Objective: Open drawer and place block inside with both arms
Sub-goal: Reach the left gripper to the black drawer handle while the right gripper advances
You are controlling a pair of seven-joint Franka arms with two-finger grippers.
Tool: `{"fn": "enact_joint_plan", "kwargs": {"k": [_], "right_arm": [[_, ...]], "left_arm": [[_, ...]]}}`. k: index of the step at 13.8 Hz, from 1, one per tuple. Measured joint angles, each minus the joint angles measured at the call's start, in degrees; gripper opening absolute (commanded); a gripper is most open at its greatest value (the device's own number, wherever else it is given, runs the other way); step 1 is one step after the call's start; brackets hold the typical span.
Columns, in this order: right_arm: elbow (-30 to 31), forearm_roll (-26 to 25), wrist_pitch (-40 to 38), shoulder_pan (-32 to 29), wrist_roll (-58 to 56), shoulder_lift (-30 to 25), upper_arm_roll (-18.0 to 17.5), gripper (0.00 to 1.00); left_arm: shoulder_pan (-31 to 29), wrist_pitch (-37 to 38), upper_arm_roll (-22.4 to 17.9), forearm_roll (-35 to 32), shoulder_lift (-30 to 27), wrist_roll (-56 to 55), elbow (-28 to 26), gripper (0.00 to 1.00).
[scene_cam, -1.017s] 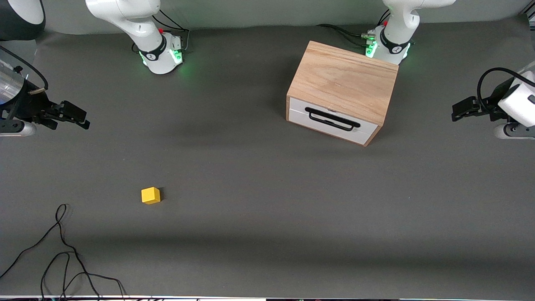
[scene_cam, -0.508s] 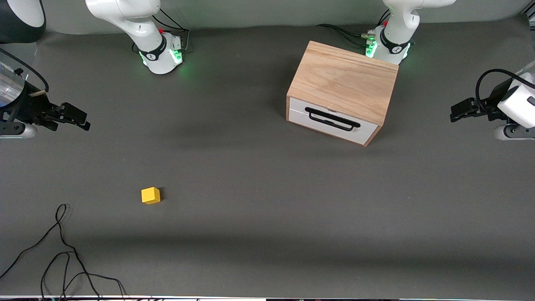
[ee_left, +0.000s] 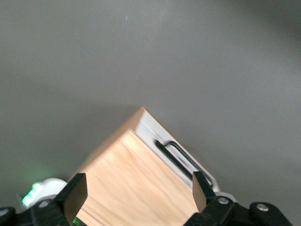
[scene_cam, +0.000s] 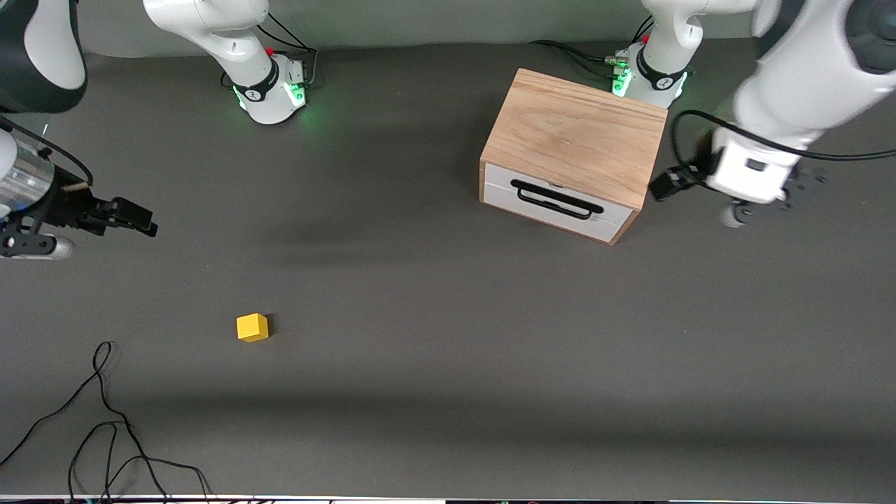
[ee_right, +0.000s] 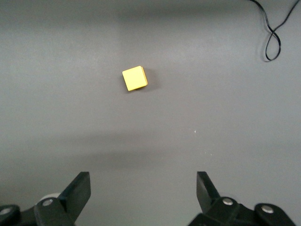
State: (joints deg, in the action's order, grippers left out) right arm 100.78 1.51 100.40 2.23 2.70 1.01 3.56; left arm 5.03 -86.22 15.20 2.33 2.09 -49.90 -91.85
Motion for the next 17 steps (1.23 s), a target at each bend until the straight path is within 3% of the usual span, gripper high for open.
{"fn": "enact_joint_plan", "kwargs": {"k": [3,6,12,17], "right_arm": [[-0.5,0.0,1.8,0.1,0.0,2.4,-0.1,1.0],[-1.1,0.0,2.2,0.1,-0.1,3.6,-0.2,1.0],[-1.5,0.0,2.2,0.2,-0.9,4.4,-0.5,1.0],[-1.8,0.0,2.2,0.2,-1.4,5.0,-0.6,1.0]], "left_arm": [[1.0,-0.5,6.4,1.2,1.0,-23.5,0.1,1.0],[5.1,-1.1,8.8,1.2,2.2,-38.3,0.1,1.0],[7.8,-0.9,8.4,1.2,5.6,-49.1,-0.1,1.0],[7.5,-2.9,7.2,-0.2,13.4,-51.5,-0.7,1.0]]}}
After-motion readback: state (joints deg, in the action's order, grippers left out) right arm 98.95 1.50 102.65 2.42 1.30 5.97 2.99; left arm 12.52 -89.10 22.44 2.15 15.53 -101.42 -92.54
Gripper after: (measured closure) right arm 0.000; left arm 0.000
